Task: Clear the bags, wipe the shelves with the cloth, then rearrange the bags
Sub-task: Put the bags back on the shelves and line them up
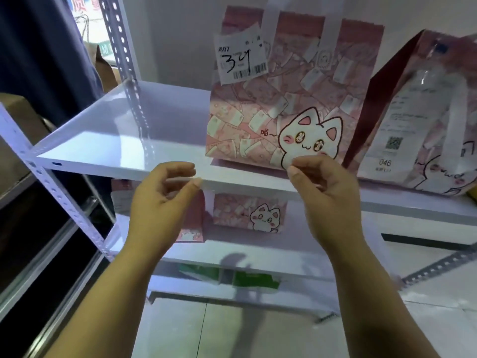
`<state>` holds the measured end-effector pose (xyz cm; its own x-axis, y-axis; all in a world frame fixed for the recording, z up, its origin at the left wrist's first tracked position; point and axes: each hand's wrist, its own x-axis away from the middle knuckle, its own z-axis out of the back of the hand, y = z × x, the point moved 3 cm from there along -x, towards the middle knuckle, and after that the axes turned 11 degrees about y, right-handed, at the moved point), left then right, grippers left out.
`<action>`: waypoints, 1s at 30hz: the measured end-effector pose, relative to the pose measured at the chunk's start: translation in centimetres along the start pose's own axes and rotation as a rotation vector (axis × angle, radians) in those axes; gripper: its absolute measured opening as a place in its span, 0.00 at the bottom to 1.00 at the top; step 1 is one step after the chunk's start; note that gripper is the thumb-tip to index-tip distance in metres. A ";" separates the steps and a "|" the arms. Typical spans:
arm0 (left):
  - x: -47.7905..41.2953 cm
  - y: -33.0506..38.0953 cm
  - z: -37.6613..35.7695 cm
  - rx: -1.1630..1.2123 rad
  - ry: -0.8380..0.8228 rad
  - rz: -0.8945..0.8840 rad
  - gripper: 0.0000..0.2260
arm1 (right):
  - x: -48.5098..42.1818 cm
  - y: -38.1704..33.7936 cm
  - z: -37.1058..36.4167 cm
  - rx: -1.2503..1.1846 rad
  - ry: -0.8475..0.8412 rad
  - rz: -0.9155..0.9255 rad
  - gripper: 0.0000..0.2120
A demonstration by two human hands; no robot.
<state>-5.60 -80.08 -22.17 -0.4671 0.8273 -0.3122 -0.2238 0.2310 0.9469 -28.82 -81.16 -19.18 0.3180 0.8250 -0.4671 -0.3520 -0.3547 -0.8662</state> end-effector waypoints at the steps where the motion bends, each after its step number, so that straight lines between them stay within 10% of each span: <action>1: 0.4 -0.7 0.4 -0.012 -0.022 0.020 0.07 | 0.8 0.4 -0.5 0.007 -0.022 -0.021 0.05; 30: 7.7 -21.2 3.4 -0.012 -0.182 0.176 0.06 | 14.6 16.2 -8.1 0.113 -0.172 -0.211 0.04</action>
<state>-1.53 -76.86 -44.41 -0.3378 0.9332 -0.1229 -0.1634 0.0704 0.9840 -22.81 -78.45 -41.48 0.2445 0.9411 -0.2334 -0.3928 -0.1240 -0.9112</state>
